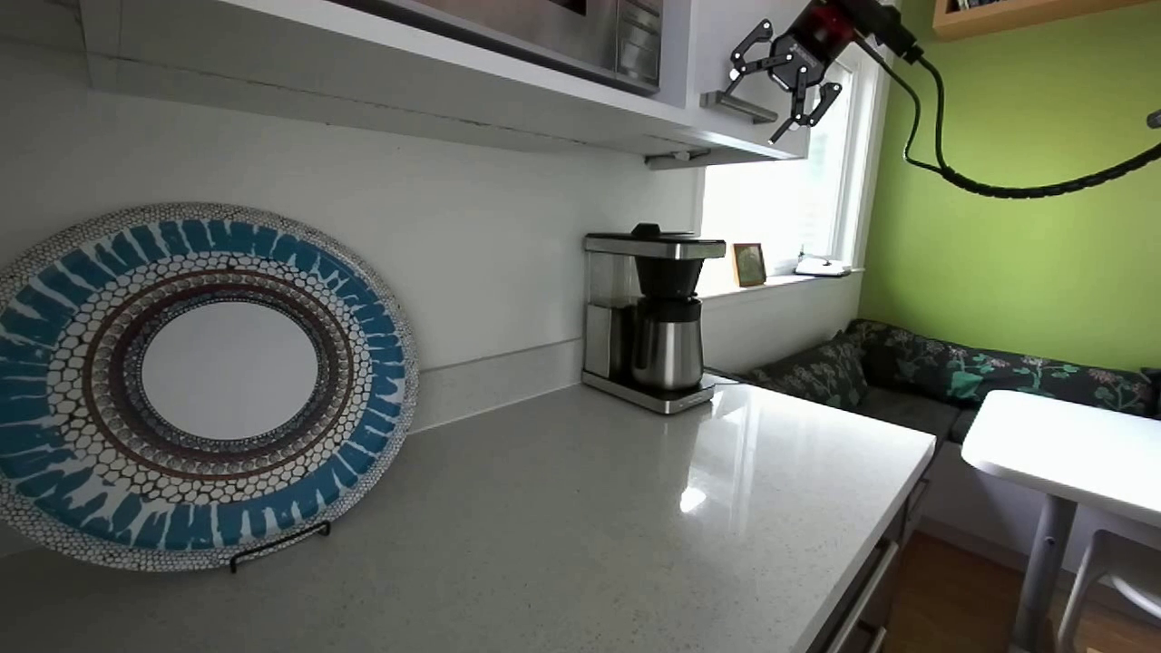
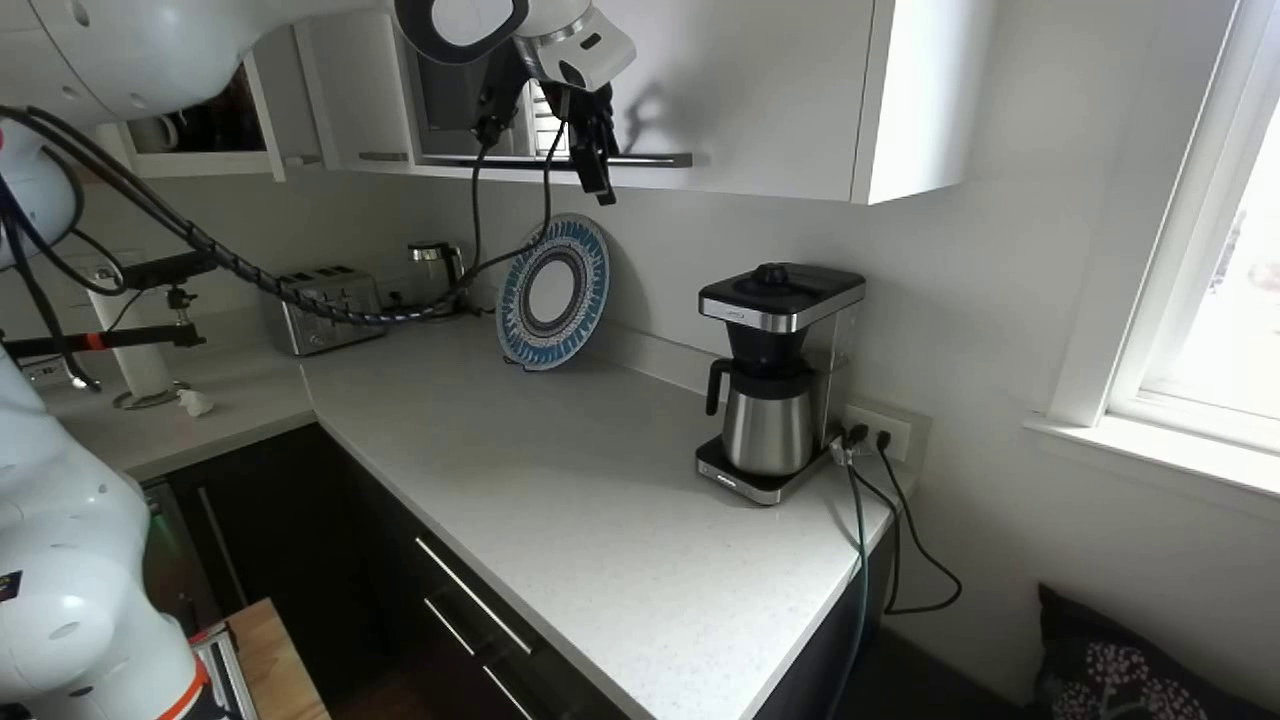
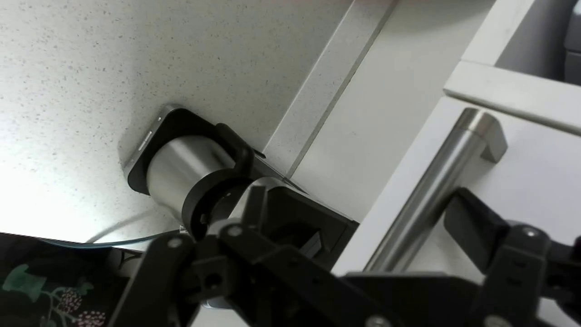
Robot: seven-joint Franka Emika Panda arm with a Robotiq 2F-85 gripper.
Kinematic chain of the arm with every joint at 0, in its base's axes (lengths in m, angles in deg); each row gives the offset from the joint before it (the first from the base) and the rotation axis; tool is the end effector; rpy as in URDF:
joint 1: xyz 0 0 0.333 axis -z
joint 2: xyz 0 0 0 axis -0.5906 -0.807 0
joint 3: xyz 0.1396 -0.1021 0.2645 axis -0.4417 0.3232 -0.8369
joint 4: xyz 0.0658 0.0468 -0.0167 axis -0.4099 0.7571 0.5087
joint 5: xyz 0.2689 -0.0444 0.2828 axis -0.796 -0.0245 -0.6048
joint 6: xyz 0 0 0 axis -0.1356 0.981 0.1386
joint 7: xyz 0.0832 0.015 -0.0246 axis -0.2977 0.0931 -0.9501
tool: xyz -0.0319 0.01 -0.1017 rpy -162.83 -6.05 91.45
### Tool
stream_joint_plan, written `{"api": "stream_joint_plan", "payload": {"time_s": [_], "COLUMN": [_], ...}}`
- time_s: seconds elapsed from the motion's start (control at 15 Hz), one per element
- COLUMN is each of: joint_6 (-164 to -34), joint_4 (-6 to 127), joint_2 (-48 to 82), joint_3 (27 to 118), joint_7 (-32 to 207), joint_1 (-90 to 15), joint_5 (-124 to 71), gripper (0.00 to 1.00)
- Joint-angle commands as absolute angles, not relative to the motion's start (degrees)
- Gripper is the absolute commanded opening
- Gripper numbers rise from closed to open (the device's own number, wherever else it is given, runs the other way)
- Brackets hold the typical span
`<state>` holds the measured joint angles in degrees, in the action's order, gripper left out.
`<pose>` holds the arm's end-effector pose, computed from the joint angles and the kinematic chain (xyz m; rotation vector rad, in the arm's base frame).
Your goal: Shift the cup from the cabinet on the right to the counter
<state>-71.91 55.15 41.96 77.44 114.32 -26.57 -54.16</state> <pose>0.5005 -0.1469 0.7742 -2.3142 1.1122 -0.6104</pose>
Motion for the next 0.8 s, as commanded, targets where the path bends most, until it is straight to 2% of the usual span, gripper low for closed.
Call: {"api": "stream_joint_plan", "payload": {"time_s": [0.0,0.07,0.13,0.27,0.73], "joint_6": [-71.0,-70.7,-70.6,-70.2,-68.7], "joint_4": [53.8,53.8,53.8,53.6,54.0], "joint_2": [40.8,40.8,40.7,40.9,42.3], "joint_3": [77.1,77.1,77.1,77.2,78.0], "joint_7": [116.8,116.6,116.5,116.1,114.2], "joint_1": [-26.7,-26.7,-26.8,-26.7,-26.5], "joint_5": [-52.1,-52.0,-52.0,-52.0,-52.3], "gripper": [1.00,0.97,0.76,0.70,0.17]}}
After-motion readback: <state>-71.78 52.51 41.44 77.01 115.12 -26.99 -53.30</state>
